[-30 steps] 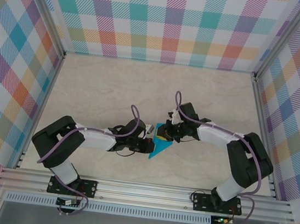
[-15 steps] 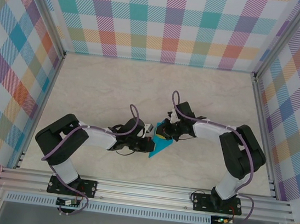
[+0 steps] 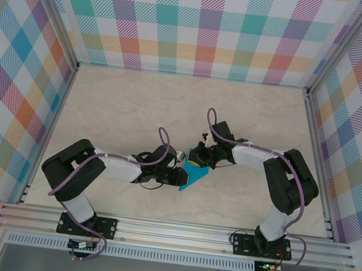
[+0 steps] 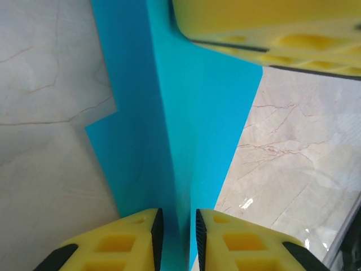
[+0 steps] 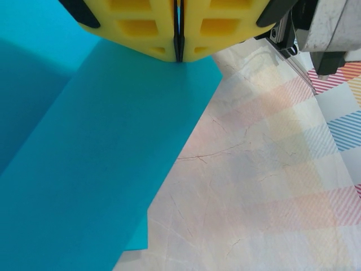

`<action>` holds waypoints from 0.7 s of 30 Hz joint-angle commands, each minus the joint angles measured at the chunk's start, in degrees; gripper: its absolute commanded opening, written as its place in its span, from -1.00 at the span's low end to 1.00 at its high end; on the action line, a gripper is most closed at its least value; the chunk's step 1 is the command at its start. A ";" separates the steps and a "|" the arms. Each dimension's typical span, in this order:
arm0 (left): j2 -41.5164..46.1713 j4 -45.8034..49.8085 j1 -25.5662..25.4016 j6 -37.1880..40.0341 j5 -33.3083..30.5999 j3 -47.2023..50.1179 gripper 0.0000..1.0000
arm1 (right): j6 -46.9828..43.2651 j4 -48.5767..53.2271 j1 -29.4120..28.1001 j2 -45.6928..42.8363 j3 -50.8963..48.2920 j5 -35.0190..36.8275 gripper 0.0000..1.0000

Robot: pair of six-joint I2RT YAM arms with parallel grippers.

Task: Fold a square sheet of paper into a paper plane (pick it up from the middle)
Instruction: Fourth fold the wing at the center of the table.

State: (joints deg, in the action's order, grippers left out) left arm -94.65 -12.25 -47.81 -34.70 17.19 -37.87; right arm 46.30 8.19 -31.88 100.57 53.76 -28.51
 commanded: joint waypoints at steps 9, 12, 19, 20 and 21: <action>0.81 2.57 -1.19 2.46 -2.80 -0.13 -0.97 | -0.20 2.36 0.33 0.33 0.67 1.22 -0.79; 0.61 -0.61 -0.46 2.36 -0.03 0.80 -1.00 | -0.59 2.96 0.54 -1.50 -0.37 1.66 -0.77; -0.83 -7.83 1.85 0.93 6.22 2.99 -1.00 | -0.91 3.01 1.02 -5.17 -2.75 -0.04 -0.71; -1.16 -8.48 2.06 0.71 6.94 3.30 -1.00 | -0.78 2.73 1.03 -5.70 -3.09 -0.30 -0.70; -1.44 -8.91 2.32 0.32 7.27 3.47 -1.00 | -0.77 2.09 1.01 -6.12 -3.45 -0.94 -0.70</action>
State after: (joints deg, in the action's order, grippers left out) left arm -95.04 -17.34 -46.54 -33.56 20.95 -35.64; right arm 46.09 10.35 -31.11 96.71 51.48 -27.70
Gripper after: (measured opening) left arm 0.047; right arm 0.148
